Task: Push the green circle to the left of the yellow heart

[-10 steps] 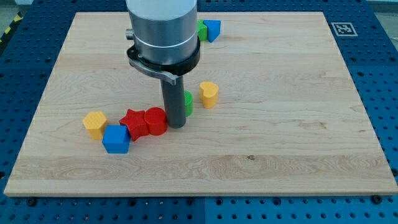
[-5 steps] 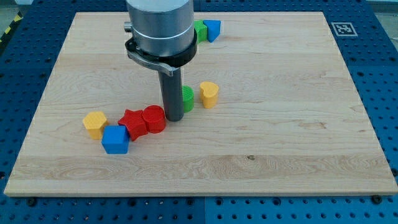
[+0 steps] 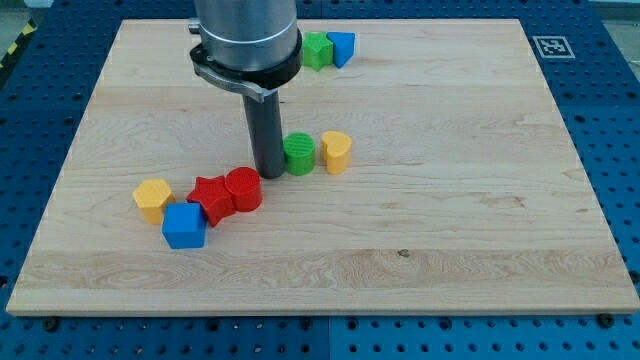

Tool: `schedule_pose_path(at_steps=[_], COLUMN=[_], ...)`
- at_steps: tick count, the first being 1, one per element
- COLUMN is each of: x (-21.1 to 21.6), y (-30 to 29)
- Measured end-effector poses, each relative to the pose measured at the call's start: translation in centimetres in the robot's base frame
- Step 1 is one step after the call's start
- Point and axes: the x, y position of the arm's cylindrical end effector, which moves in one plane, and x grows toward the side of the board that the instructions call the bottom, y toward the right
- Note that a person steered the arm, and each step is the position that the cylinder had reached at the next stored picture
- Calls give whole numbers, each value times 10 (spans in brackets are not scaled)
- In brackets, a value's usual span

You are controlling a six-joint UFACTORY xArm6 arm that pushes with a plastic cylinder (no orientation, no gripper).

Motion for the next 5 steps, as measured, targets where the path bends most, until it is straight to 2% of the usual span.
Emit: schedule_pose_path(at_steps=[5], x=[-7], y=[5])
